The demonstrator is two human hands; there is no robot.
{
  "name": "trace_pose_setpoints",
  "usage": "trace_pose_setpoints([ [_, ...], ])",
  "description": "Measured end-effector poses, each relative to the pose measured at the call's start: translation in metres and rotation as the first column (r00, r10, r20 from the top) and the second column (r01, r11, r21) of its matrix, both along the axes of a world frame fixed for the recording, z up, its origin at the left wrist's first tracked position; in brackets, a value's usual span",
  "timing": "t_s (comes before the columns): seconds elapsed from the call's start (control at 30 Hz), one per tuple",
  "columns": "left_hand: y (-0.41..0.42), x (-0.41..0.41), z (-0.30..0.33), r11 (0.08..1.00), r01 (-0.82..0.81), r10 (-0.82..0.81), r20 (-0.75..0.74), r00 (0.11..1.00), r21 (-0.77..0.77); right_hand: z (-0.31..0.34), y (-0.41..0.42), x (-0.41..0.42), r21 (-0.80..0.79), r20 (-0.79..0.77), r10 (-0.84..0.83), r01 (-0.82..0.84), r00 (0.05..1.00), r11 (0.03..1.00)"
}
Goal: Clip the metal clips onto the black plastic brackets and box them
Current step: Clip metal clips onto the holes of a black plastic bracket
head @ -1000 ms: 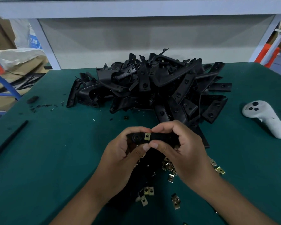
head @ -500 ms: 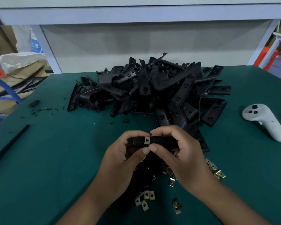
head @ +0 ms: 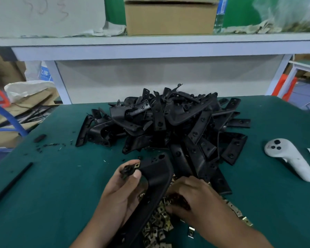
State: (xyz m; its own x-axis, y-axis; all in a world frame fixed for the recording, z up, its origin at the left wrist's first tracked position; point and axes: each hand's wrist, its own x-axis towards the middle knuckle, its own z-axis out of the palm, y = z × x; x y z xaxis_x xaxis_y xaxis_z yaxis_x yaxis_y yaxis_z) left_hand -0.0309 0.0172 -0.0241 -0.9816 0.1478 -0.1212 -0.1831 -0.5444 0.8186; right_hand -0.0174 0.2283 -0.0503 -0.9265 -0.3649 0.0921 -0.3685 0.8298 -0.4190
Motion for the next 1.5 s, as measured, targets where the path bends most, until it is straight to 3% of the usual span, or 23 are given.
trace_pose_setpoints([
  [0.23,-0.004,0.008,0.001,0.986,0.156,-0.157,-0.011,0.988,-0.058,0.008,-0.005,0.005,-0.081,-0.067,-0.007,0.002,0.998,0.997],
  [0.47,-0.004,0.01,0.003,0.966,0.129,-0.144,-0.054,0.988,-0.225,0.006,-0.005,0.005,-0.338,0.042,-0.053,0.064,0.998,0.939],
  [0.7,-0.006,0.009,-0.001,0.914,0.131,-0.186,-0.109,0.977,-0.383,0.005,-0.004,0.002,-0.483,-0.005,-0.167,0.143,0.986,0.864],
  [0.8,-0.005,0.012,-0.001,0.906,0.181,-0.248,-0.134,0.959,-0.382,0.009,-0.005,0.001,-0.597,0.058,-0.165,0.167,0.985,0.785],
  [0.93,-0.004,0.013,0.0,0.871,0.229,-0.339,-0.195,0.92,-0.434,0.014,-0.004,-0.001,-0.787,0.187,-0.067,0.19,0.98,0.587],
  [1.13,-0.007,0.012,-0.002,0.757,0.258,-0.463,-0.213,0.86,-0.601,0.015,-0.003,-0.001,-0.848,0.247,0.032,0.2,0.969,0.491],
  [1.27,-0.007,0.012,-0.004,0.735,0.236,-0.469,-0.224,0.854,-0.636,0.017,-0.004,0.001,-0.832,0.246,0.033,0.194,0.969,0.52],
  [1.43,-0.004,0.013,-0.009,0.75,0.202,-0.457,-0.272,0.847,-0.63,0.023,-0.004,0.004,-0.765,0.227,0.064,0.137,0.972,0.63],
  [1.5,-0.002,0.014,-0.01,0.756,0.188,-0.444,-0.281,0.851,-0.627,0.023,-0.004,0.004,-0.778,0.228,0.073,0.137,0.971,0.613],
])
